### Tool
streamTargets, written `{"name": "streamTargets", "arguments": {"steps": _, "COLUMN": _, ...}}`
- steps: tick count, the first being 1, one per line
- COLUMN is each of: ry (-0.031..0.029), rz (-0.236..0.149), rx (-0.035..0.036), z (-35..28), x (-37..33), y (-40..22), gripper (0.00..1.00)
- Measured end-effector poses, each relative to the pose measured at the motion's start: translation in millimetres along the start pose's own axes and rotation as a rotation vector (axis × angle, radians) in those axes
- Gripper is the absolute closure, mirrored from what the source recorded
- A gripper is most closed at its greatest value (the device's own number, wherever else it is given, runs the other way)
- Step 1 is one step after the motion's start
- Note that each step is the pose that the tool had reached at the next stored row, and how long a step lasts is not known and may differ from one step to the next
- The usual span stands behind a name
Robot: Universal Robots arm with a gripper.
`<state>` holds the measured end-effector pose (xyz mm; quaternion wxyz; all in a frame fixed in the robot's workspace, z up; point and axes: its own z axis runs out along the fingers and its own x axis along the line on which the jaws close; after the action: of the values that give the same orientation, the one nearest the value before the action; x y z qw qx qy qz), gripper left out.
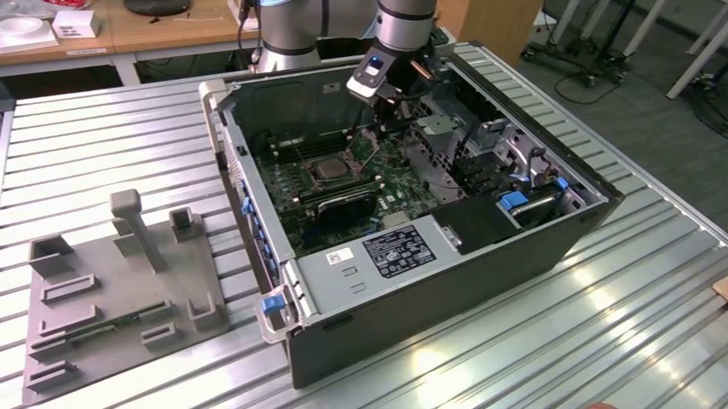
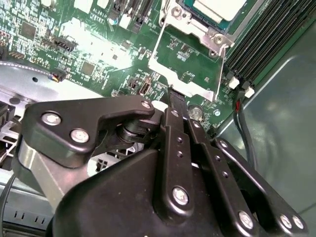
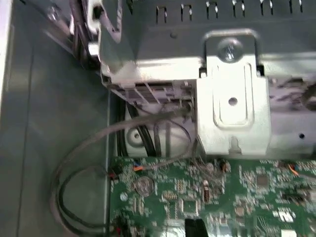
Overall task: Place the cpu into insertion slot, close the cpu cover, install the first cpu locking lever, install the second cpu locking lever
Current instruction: 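Place the cpu into insertion slot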
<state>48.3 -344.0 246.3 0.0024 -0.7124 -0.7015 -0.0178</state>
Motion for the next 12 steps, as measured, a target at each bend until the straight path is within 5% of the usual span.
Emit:
{"name": "streamTargets", "arguments": {"steps": 10, "ry": 0.0003, "rz": 0.000, "rx": -0.0206, "z": -0.9, "x": -0.7, "y": -38.4, "gripper": 0.89}}
{"name": "streamTargets", "arguments": {"steps": 12, "ry": 0.0003, "rz": 0.000, "rx": -0.0224, "z": -0.9, "x": -0.7, "y": -41.6, "gripper": 0.89}}
